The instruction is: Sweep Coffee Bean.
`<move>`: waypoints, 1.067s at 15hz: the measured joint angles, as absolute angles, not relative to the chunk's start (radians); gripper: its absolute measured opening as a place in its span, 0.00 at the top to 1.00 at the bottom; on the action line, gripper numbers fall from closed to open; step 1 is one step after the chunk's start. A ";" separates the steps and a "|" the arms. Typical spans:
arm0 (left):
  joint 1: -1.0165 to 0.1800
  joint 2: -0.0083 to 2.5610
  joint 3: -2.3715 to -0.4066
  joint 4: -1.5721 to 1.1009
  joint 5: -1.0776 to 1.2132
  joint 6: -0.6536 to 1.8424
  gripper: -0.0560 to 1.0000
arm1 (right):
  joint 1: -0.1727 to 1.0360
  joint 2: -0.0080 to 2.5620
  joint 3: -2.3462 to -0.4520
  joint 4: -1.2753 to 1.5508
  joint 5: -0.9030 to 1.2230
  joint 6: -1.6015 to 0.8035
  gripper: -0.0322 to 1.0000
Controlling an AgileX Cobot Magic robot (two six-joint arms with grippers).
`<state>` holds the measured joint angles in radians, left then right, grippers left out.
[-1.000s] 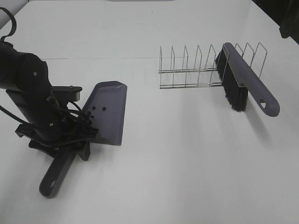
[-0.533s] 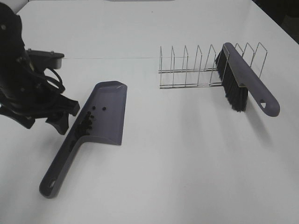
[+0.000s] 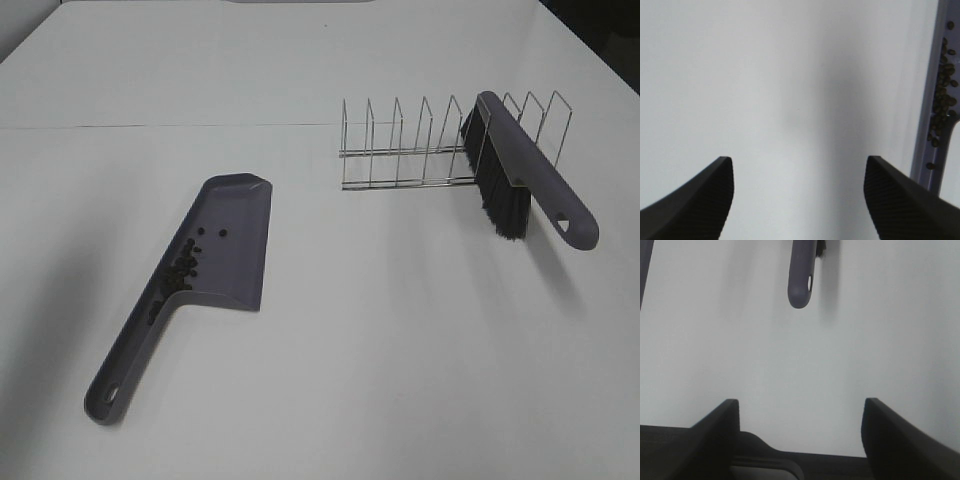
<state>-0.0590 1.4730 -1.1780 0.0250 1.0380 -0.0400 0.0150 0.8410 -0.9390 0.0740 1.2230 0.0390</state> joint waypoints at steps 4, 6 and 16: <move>0.053 1.207 -1.041 0.030 1.040 0.000 0.33 | 0.015 0.719 -0.890 0.063 1.225 0.039 0.39; 0.055 1.013 -0.915 0.018 1.039 0.030 0.33 | 0.015 0.650 -0.838 0.061 1.225 0.039 0.39; -0.050 0.366 -0.583 0.058 1.145 0.034 0.33 | 0.015 0.265 -0.580 -0.060 1.226 0.046 0.39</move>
<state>-0.0500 0.3660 -0.5830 0.0580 1.1450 0.0340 0.0150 0.2650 -0.5800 -0.0600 1.2260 0.0460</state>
